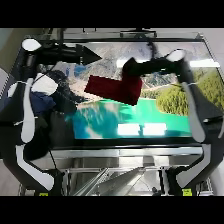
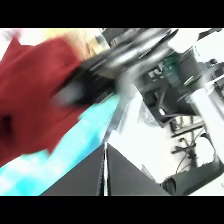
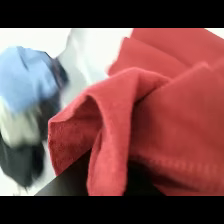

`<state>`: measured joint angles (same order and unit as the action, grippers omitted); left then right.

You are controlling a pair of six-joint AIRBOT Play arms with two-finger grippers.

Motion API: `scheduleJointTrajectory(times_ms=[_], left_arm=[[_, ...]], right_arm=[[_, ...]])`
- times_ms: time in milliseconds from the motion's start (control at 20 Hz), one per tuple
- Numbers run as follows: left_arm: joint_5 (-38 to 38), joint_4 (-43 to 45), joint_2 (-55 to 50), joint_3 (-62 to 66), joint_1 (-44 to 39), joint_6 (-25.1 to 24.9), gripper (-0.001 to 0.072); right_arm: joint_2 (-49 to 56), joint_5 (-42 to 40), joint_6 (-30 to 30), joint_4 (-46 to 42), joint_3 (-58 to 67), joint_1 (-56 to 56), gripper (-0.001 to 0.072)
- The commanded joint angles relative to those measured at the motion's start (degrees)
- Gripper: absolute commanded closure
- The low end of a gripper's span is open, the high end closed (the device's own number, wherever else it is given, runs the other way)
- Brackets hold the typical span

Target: Fold the shirts.

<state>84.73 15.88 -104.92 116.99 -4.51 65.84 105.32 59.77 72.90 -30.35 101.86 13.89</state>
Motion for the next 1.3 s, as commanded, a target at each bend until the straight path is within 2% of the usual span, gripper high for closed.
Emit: scheduleJointTrajectory(times_ms=[0, 50, 100, 150, 200, 300, 350, 400, 450, 550, 600, 750, 850, 950, 1000, 1050, 1100, 1250], left_arm=[[5.9, -0.5, 2.0, -1.0, 4.5, -1.5, 0.0691], [6.3, -0.5, 2.0, -2.7, 4.7, -1.6, 0.0692], [7.0, -0.5, 2.0, -4.6, 4.7, -1.6, 0.0692], [7.8, -0.5, 2.0, -6.7, 4.9, -2.0, 0.0692], [8.8, -0.5, 2.1, -8.5, 5.1, -2.7, 0.0692], [9.6, -0.6, 2.1, -11.6, 5.5, -3.1, 0.0692], [9.6, -0.6, 2.1, -12.5, 5.5, -3.4, 0.0692], [9.6, -0.6, 2.1, -13.0, 5.8, -3.5, 0.0692], [9.6, -0.9, 2.1, -13.2, 6.0, -3.5, 0.0692], [9.8, -1.0, 2.2, -13.2, 6.0, -3.4, 0.0692], [10.3, -1.1, 2.3, -13.2, 6.3, -3.4, 0.0692], [11.8, -1.0, 2.3, -13.2, 6.7, -3.5, 0.0692], [13.0, -1.0, 2.3, -13.2, 6.8, -3.5, 0.0693], [13.8, -1.0, 2.3, -13.2, 6.8, -3.9, 0.0693], [13.9, -1.0, 2.3, -13.2, 6.8, -3.9, 0.0693], [13.7, -1.0, 2.3, -13.2, 6.8, -4.0, 0.0693], [13.4, -1.0, 2.3, -13.2, 6.8, -4.2, 0.0693], [13.2, -1.0, 2.3, -13.2, 6.8, -4.3, 0.0693]], right_arm=[[7.6, -33.4, -0.5, 5.5, 0.0, 17.7, 0.0351], [10.2, -41.7, -1.2, 8.2, 0.0, 21.7, 0.007], [11.8, -47.1, -1.1, 8.7, 0.0, 24.2, 0.0057], [12.7, -48.5, -2.1, 8.5, 0.0, 25.2, 0.0057], [12.7, -46.2, -4.3, 8.5, 0.0, 24.9, 0.0059], [11.7, -39.3, -4.8, 8.5, 0.0, 22.1, 0.0062], [10.8, -34.7, -4.9, 8.5, 0.0, 20.2, 0.0131], [9.7, -29.6, -6.8, 8.3, 0.0, 17.8, 0.0332], [8.6, -24.2, -8.5, 8.2, 0.0, 15.1, 0.0365], [6.4, -14.7, -8.5, 6.9, 0.0, 9.1, 0.0363], [5.2, -9.4, -7.4, 5.9, 0.0, 5.3, 0.0324], [1.9, 4.5, -0.4, 1.1, 0.0, -5.2, 0.0322], [0.6, 12.3, 7.1, -9.6, 0.0, -10.4, 0.0271], [0.7, 16.7, 13.3, -24.6, -0.7, -13.0, 0.0271], [0.7, 16.8, 15.1, -28.7, -2.1, -13.8, 0.0269], [0.8, 15.7, 15.7, -28.5, -4.0, -14.4, 0.0166], [1.0, 13.5, 15.6, -25.6, -6.0, -14.5, -0.0002], [3.1, 6.4, 14.6, -16.6, -9.5, -12.5, 0.0007]])
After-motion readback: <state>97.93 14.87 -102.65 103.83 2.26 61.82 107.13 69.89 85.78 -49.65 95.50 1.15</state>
